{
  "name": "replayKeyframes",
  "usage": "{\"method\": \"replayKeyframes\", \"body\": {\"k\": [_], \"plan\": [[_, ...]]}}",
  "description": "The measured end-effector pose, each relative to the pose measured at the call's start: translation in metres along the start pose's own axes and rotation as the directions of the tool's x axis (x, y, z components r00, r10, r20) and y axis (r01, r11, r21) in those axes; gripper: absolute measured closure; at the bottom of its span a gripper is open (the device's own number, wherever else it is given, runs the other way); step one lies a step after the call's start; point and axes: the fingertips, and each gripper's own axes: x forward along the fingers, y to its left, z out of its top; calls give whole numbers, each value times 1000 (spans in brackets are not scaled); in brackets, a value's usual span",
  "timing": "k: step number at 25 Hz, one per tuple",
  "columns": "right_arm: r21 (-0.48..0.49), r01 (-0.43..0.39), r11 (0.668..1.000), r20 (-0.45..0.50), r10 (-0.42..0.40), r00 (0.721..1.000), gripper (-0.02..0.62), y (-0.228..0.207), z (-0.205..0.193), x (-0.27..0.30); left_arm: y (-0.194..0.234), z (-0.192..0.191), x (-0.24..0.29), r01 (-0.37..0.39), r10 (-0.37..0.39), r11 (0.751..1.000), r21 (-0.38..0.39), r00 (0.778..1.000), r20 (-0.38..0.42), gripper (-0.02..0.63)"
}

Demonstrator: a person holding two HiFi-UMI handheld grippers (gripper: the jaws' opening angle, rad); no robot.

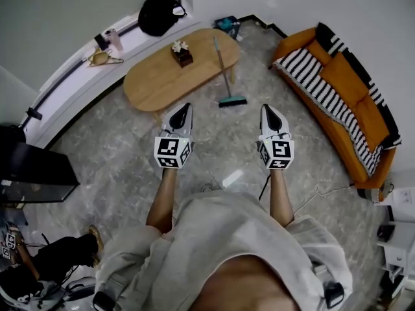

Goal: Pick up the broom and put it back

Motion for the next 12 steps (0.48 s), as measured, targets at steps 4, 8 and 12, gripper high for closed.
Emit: {"method": "replayKeyframes", "body": {"k": [4, 8, 12], "plan": [[-2, 2, 1000, -9, -2, 1000, 594, 6, -5, 18, 17, -4, 7, 5, -5, 1000, -3, 1000, -4, 604], [0, -5, 1000, -22, 5, 1000, 594, 12, -9, 28, 25, -13, 9, 8, -8, 1000, -13, 1000, -20, 604], [7, -12, 1000, -37, 13, 999, 594, 15, -17, 36, 30, -20, 15, 9, -10, 1000, -19, 999, -34, 604]]}}
